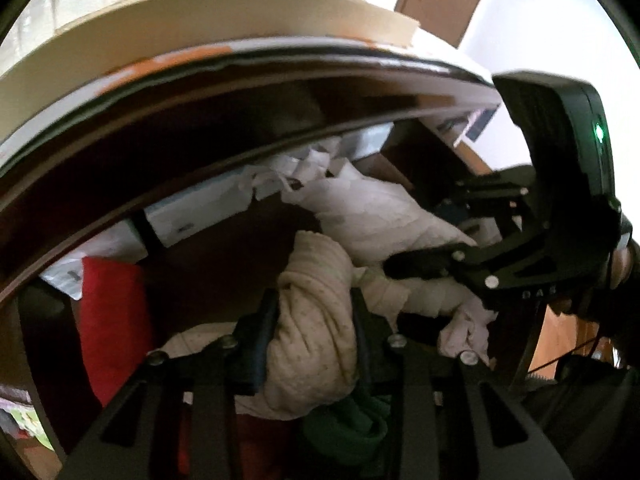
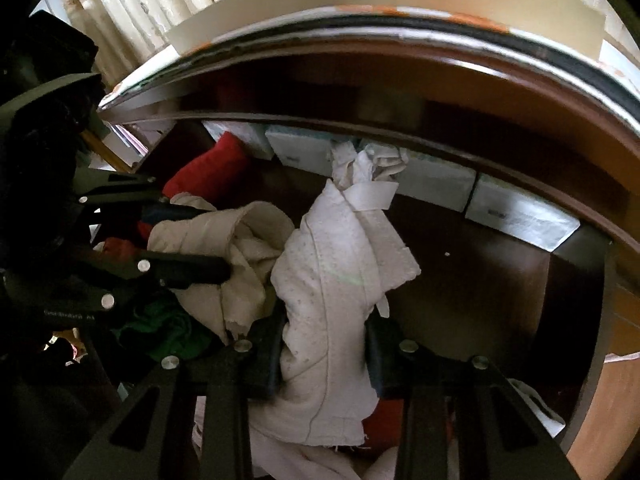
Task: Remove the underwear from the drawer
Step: 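Grasp the pink underwear with the right gripper while the left grasps beige underwear, then lift both held garments up out of the drawer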
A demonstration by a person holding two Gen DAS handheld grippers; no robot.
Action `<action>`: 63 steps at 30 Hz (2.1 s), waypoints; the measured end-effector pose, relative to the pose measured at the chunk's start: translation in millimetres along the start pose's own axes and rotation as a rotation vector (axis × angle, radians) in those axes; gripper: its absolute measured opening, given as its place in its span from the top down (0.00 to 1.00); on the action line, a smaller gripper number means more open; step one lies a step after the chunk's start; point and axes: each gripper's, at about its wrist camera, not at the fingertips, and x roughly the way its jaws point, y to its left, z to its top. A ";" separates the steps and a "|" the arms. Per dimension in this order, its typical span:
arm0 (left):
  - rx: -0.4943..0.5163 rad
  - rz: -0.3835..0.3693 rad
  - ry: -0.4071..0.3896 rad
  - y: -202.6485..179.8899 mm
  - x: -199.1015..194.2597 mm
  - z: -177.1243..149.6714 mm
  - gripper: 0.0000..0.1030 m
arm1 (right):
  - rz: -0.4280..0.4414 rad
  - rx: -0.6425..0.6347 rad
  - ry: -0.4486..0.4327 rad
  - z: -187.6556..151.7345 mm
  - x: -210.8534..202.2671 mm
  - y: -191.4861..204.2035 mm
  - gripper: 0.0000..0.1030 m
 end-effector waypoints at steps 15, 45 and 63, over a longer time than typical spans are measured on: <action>-0.044 0.073 -0.087 2.7 -9.2 0.2 0.68 | 0.018 -0.071 -0.060 4.2 -3.0 11.7 0.66; -0.018 0.127 -0.282 -5.3 -48.1 -19.7 0.68 | 0.012 -0.264 -0.280 -10.5 -33.0 44.5 0.66; -0.013 0.146 -0.380 -9.1 -60.5 -24.6 0.68 | -0.004 -0.282 -0.438 -20.1 -51.1 45.4 0.66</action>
